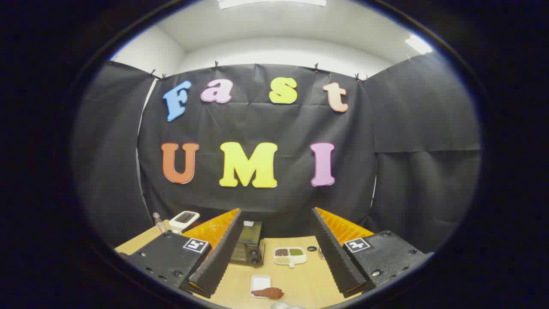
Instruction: Open the toaster oven, put the food inside, and close the toaster oven door.
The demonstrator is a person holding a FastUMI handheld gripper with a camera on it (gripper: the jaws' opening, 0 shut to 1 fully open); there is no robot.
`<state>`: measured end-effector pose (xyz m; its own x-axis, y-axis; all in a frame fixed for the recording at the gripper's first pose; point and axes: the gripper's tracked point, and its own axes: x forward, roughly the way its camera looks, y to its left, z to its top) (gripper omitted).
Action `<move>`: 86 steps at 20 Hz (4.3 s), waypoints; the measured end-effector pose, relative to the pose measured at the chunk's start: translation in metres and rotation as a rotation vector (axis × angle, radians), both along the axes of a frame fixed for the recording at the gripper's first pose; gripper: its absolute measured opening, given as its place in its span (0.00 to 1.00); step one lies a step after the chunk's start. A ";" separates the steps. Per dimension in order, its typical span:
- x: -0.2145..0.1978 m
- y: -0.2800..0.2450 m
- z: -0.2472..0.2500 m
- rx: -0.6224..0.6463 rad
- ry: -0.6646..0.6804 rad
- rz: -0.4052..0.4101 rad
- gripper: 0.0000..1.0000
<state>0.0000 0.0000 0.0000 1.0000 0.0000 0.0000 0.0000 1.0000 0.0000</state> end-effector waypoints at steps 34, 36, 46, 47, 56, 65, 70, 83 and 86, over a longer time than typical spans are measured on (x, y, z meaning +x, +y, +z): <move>0.153 0.183 -0.117 0.016 0.107 0.036 1.00; 0.175 0.207 -0.139 0.013 0.125 0.049 1.00; 0.255 0.248 -0.264 0.003 0.315 0.016 1.00; 0.257 0.250 -0.274 0.006 0.333 0.013 1.00; 0.250 0.252 -0.280 0.001 0.345 -0.018 1.00; 0.195 0.252 -0.298 0.004 0.378 0.000 1.00; 0.155 0.250 -0.323 -0.007 0.419 0.013 1.00; 0.095 0.243 -0.413 -0.049 0.594 0.059 1.00; 0.090 0.241 -0.435 -0.009 0.664 0.063 1.00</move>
